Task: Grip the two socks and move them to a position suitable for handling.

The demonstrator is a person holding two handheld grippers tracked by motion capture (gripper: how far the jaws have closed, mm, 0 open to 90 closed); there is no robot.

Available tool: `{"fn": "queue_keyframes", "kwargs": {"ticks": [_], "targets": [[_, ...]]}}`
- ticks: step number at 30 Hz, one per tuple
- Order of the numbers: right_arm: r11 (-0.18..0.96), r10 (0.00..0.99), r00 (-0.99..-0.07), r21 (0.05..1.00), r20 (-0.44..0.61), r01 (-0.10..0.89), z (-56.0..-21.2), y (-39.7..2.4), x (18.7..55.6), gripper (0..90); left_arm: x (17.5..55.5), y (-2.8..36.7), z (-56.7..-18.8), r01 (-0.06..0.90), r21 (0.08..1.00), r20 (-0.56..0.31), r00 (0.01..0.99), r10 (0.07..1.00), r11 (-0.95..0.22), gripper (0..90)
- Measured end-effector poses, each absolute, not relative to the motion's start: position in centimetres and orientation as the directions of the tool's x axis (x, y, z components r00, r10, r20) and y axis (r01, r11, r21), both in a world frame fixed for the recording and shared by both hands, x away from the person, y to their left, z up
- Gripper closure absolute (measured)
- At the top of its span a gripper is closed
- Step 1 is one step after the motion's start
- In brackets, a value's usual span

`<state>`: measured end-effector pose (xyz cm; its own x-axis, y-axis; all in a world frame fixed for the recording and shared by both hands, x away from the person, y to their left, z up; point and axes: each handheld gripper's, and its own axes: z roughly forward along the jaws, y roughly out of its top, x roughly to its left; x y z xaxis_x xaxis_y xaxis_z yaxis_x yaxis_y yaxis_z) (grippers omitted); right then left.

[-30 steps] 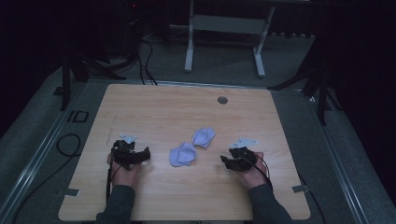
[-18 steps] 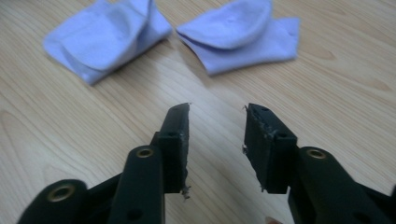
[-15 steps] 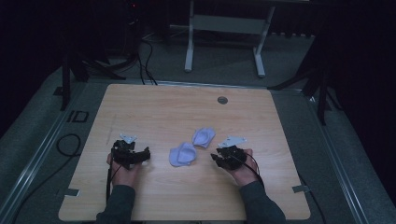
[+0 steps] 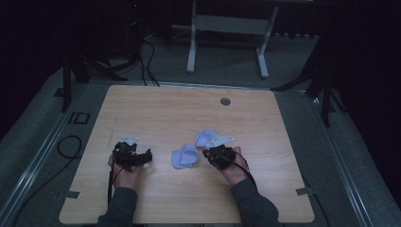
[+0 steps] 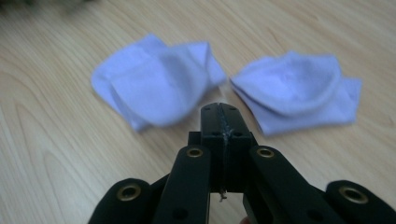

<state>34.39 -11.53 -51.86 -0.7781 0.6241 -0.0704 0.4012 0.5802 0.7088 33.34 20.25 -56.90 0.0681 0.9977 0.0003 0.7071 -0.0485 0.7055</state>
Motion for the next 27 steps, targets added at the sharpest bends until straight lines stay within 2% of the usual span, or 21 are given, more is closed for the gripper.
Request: {"fn": "queue_keyframes", "kwargs": {"ticks": [4, 9, 16, 25, 27], "targets": [[0.570, 0.616, -0.786, 0.718, -0.052, 0.399, -51.8, -10.1, 34.9, 89.9, 33.3, 20.2, -56.9, 0.706, 0.707, -0.001, 0.066, 0.998, -0.046, 10.5], [0.589, 0.610, -0.787, 0.717, -0.091, 0.373, -51.8, -8.1, 35.7, 89.7, 33.3, 20.2, -56.9, 0.707, 0.706, 0.000, 0.066, 0.998, -0.047, 10.5], [0.642, 0.593, -0.800, 0.653, -0.091, 0.402, -54.0, -6.2, 36.7, 89.8, 33.3, 20.2, -56.9, 0.706, 0.707, 0.002, 0.066, 0.998, -0.048, 11.0], [0.651, 0.579, -0.812, 0.643, -0.076, 0.404, -54.9, -5.9, 36.0, 89.8, 33.0, 20.2, -56.9, 0.699, 0.713, 0.001, 0.070, 0.998, -0.050, 14.7], [0.640, 0.580, -0.813, 0.651, -0.059, 0.409, -55.0, -6.0, 35.8, 89.7, 32.9, 20.3, -56.9, 0.697, 0.715, 0.002, 0.078, 0.997, -0.056, 18.0]]}}
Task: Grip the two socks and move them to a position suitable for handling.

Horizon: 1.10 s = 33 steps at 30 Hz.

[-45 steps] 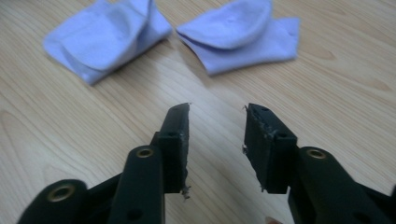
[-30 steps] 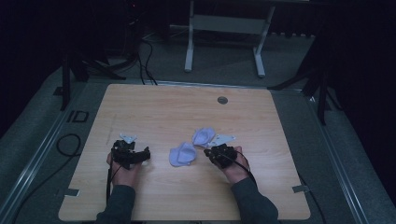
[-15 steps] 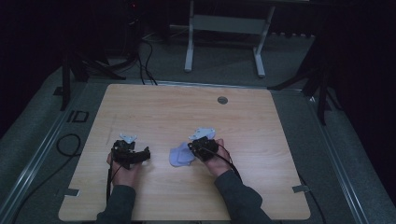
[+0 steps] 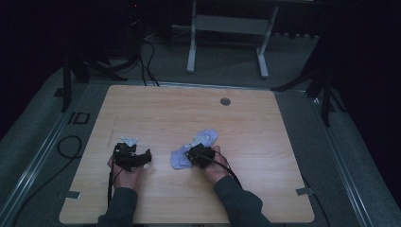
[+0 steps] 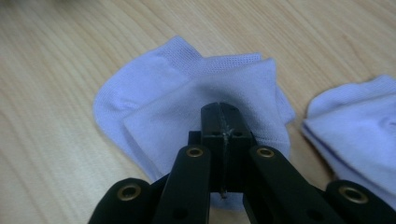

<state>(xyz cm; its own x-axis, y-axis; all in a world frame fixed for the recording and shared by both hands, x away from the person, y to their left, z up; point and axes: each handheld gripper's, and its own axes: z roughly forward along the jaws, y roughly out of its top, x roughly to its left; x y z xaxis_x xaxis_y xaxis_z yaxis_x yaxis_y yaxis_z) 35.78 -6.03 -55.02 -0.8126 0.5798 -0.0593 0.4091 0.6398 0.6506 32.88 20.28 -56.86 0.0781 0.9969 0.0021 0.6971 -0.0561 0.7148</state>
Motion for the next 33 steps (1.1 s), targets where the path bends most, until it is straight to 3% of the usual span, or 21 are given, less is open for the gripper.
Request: {"fn": "queue_keyframes", "kwargs": {"ticks": [4, 7, 12, 21, 27, 33], "targets": [[0.627, 0.578, -0.815, 0.660, -0.039, 0.413, -55.1, -6.3, 35.2, 89.7, 32.6, 20.3, -56.7, 0.688, 0.722, 0.001, 0.104, 0.995, -0.072, 26.1], [0.633, 0.573, -0.818, 0.658, -0.045, 0.407, -55.1, -6.3, 34.7, 89.7, 32.5, 20.2, -56.6, 0.687, 0.722, 0.005, 0.116, 0.993, -0.083, 37.2], [0.626, 0.573, -0.818, 0.668, -0.045, 0.402, -55.3, -6.3, 34.1, 89.7, 31.8, 19.1, -56.2, 0.682, 0.711, 0.115, 0.131, 0.985, -0.174, 56.9], [0.616, 0.579, -0.814, 0.672, -0.035, 0.410, -55.3, -6.5, 33.5, 89.6, 31.6, 18.8, -56.0, 0.685, 0.704, 0.007, 0.257, 0.967, -0.187, 86.9], [0.615, 0.584, -0.811, 0.672, -0.039, 0.412, -55.3, -6.4, 33.2, 89.6, 31.0, 17.6, -55.7, 0.667, 0.715, -0.103, 0.396, 0.912, -0.209, 89.5], [0.622, 0.580, -0.813, 0.669, -0.044, 0.407, -55.3, -6.3, 33.0, 89.6, 30.0, 15.3, -55.4, 0.619, 0.728, -0.099, 0.521, 0.848, -0.296, 89.6]]}}
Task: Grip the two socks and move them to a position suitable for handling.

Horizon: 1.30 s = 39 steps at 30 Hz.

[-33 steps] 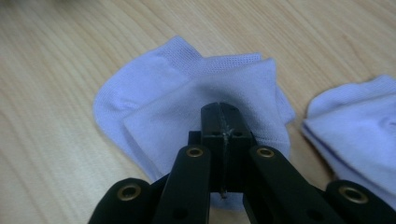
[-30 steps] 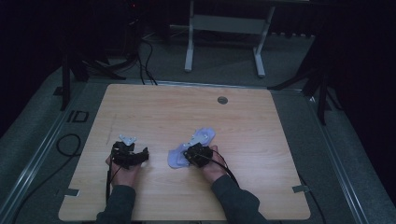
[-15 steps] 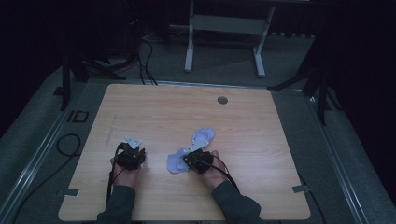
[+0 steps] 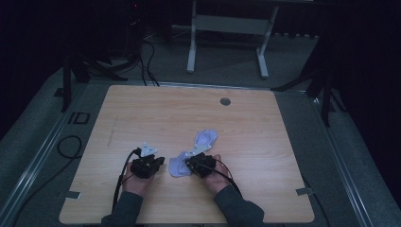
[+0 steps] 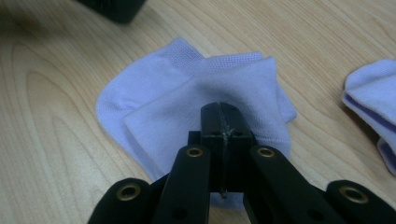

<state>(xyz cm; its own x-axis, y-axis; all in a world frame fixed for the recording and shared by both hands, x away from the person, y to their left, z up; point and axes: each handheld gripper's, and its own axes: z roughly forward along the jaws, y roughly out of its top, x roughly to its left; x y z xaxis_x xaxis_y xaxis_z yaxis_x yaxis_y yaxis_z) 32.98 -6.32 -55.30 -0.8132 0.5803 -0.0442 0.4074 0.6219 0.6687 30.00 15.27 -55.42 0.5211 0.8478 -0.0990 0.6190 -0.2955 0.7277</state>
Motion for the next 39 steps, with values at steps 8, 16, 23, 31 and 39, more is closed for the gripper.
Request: {"fn": "queue_keyframes", "kwargs": {"ticks": [8, 16, 23, 31, 39], "targets": [[0.616, 0.583, -0.812, 0.670, -0.033, 0.415, -55.3, -6.3, 32.7, 89.6, 29.3, 12.5, -55.9, 0.597, 0.727, -0.105, 0.586, 0.804, -0.340, 89.6], [0.615, 0.581, -0.813, 0.672, -0.033, 0.412, -55.4, -6.4, 32.6, 89.5, 29.0, 11.5, -56.2, 0.565, 0.719, -0.041, 0.615, 0.788, -0.404, 89.7], [0.619, 0.575, -0.818, 0.667, -0.024, 0.416, -55.3, -6.4, 32.6, 89.4, 29.0, 11.5, -56.2, 0.563, 0.716, -0.033, 0.618, 0.786, -0.413, 89.7], [0.618, 0.572, -0.820, 0.666, -0.016, 0.418, -55.2, -6.7, 32.6, 89.7, 29.1, 11.5, -56.2, 0.566, 0.715, -0.039, 0.618, 0.785, -0.410, 89.7], [0.629, 0.562, -0.827, 0.661, -0.022, 0.410, -55.2, -7.5, 32.0, 89.9, 29.1, 11.6, -56.1, 0.566, 0.714, -0.038, 0.620, 0.784, -0.413, 89.8]]}}
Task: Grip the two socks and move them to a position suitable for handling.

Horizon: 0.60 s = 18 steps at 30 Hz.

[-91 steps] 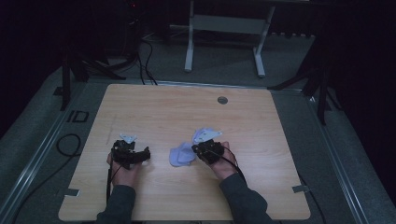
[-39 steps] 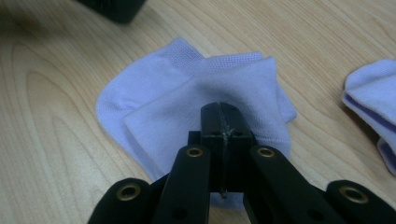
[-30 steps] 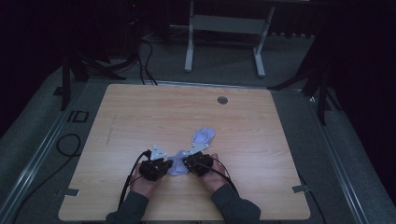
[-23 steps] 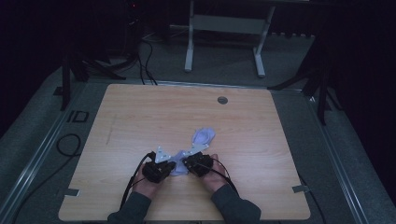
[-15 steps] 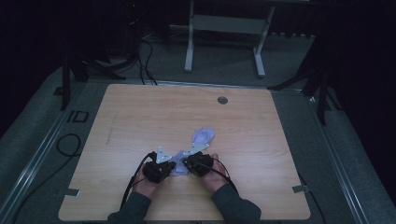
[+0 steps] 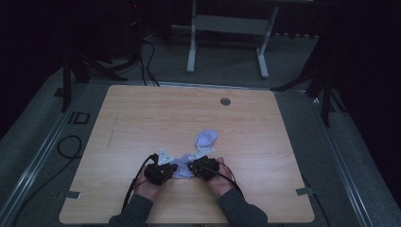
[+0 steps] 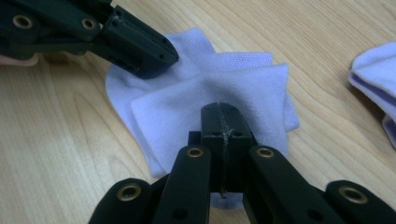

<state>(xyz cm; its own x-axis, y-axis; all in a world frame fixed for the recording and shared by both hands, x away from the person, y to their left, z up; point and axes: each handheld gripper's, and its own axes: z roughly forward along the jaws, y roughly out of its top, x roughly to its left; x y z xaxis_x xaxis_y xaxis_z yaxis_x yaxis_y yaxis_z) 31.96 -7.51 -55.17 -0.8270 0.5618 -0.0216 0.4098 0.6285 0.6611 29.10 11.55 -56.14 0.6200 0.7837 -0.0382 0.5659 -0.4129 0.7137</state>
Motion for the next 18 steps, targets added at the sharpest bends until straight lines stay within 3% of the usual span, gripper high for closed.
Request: {"fn": "queue_keyframes", "kwargs": {"ticks": [18], "targets": [[0.616, 0.604, -0.797, 0.650, -0.027, 0.445, -55.3, -11.2, 30.7, 89.5, 29.0, 11.6, -56.1, 0.566, 0.708, -0.027, 0.620, 0.784, -0.423, 89.7]]}}
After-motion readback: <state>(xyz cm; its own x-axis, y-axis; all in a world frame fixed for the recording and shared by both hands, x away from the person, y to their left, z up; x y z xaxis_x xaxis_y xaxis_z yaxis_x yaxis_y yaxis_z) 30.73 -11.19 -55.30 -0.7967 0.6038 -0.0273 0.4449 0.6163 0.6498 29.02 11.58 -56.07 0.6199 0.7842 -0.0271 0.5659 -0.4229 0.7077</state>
